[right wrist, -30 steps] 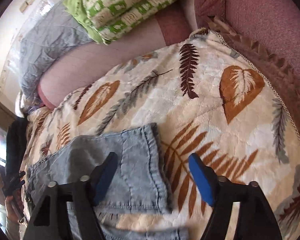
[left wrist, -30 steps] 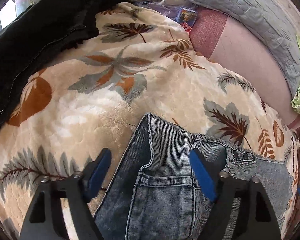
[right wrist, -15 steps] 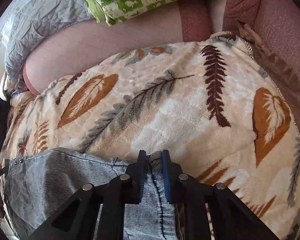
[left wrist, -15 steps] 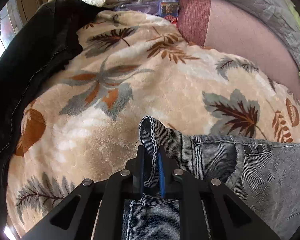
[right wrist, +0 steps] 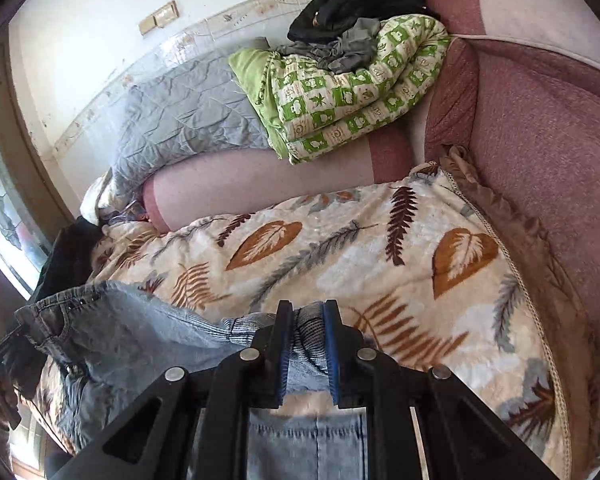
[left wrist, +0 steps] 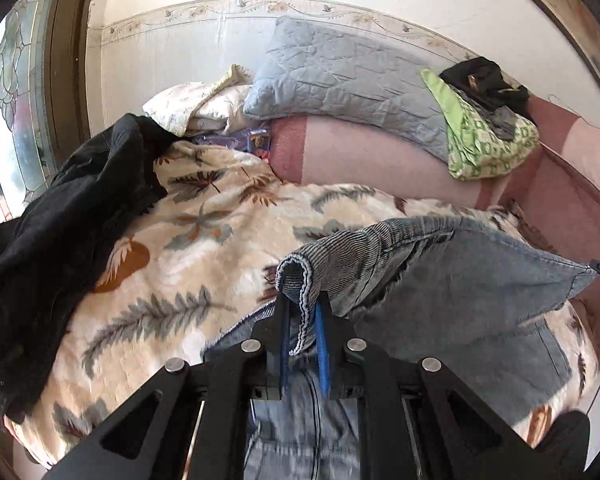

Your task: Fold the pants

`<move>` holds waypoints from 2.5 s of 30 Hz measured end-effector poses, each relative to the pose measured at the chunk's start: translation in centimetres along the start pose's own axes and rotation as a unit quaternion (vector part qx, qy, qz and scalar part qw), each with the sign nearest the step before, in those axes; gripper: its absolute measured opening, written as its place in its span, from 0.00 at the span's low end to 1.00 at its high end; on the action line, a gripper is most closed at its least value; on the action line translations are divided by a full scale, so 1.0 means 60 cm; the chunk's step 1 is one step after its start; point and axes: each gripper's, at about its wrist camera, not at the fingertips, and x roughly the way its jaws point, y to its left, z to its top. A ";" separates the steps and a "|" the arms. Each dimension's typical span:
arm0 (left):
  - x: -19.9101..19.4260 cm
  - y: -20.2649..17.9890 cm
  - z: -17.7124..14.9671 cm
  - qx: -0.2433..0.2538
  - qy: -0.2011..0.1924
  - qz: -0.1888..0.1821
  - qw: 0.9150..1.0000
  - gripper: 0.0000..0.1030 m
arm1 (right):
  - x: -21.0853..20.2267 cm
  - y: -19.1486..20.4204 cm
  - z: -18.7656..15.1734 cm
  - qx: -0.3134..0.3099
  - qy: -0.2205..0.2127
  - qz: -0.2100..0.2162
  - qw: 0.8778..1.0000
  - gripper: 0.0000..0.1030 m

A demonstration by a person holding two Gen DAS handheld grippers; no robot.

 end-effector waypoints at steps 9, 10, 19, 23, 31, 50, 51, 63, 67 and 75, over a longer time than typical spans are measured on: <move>0.012 0.118 -0.209 -0.022 0.185 0.062 0.980 0.15 | -0.001 -0.088 -0.309 0.058 0.172 0.002 0.983 0.39; -0.005 0.132 -0.197 -0.047 0.167 0.068 0.982 0.15 | -0.016 -0.099 -0.313 0.080 0.155 0.012 0.985 0.45; -0.003 -0.017 -0.103 0.010 0.087 0.020 0.996 0.51 | 0.015 -0.116 -0.192 0.159 0.093 0.034 0.982 0.68; 0.086 -0.084 -0.142 0.062 0.151 0.029 0.986 0.51 | 0.116 -0.124 -0.182 0.220 0.153 0.027 0.963 0.56; 0.136 -0.053 -0.184 0.043 0.203 0.023 0.978 0.54 | 0.120 -0.047 -0.101 0.022 0.099 -0.084 0.991 0.10; 0.027 -0.011 -0.192 -0.154 0.112 -0.002 0.982 0.56 | 0.051 0.153 -0.281 0.166 0.141 0.178 0.960 0.66; 0.021 0.004 -0.200 -0.200 0.113 -0.020 0.973 0.56 | 0.065 0.170 -0.293 0.174 0.148 0.183 0.956 0.66; 0.061 0.030 -0.257 -0.417 0.130 -0.130 0.890 0.54 | 0.118 0.219 -0.361 0.210 0.173 0.213 0.939 0.66; 0.077 0.017 -0.260 -0.429 0.125 -0.117 0.887 0.54 | 0.108 0.190 -0.368 0.225 0.167 0.212 0.936 0.66; 0.083 0.024 -0.244 -0.389 0.107 -0.031 0.914 0.10 | 0.114 0.169 -0.376 0.235 0.168 0.215 0.933 0.66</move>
